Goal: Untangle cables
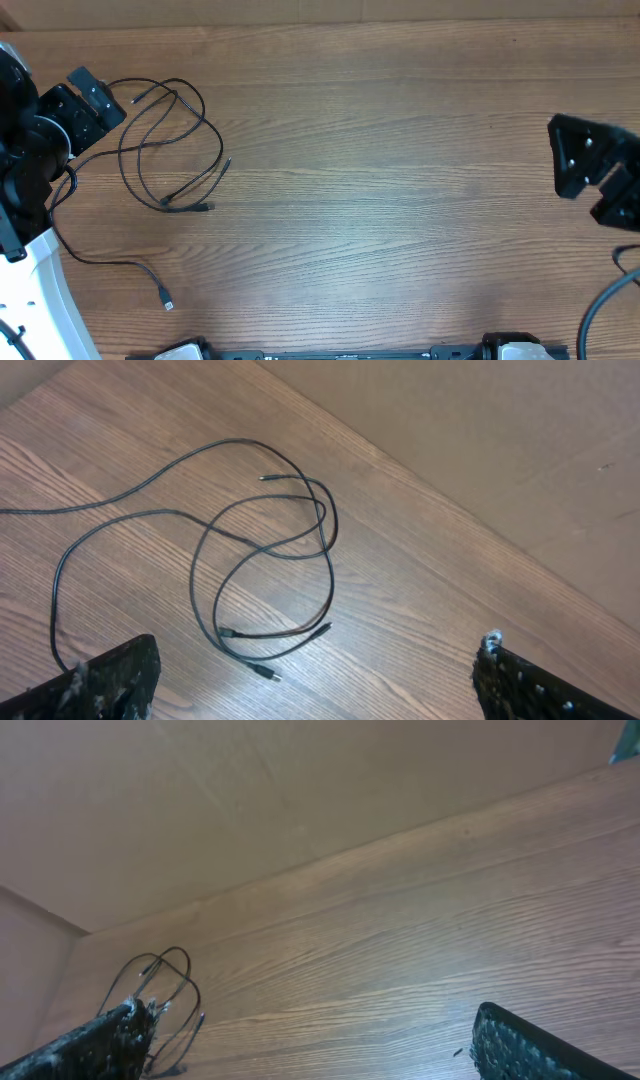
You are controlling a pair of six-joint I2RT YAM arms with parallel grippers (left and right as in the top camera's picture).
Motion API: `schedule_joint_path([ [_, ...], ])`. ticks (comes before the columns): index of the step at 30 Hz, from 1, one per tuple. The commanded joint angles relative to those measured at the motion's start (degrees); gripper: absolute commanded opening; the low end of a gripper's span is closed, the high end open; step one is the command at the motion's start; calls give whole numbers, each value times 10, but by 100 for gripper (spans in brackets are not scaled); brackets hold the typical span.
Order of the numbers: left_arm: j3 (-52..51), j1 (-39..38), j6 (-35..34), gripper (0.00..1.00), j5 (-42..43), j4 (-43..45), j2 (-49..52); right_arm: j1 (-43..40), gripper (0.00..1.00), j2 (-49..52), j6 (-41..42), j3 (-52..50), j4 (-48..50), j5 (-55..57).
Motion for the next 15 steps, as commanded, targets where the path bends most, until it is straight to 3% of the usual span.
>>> schedule_joint_path([
  [1, -1, -5, -4, 99, 5, 0, 5, 2, 100, -2, 0, -1, 1, 10],
  [15, -1, -5, -4, 99, 5, 0, 7, 5, 100, -9, -30, -38, 42, 31],
])
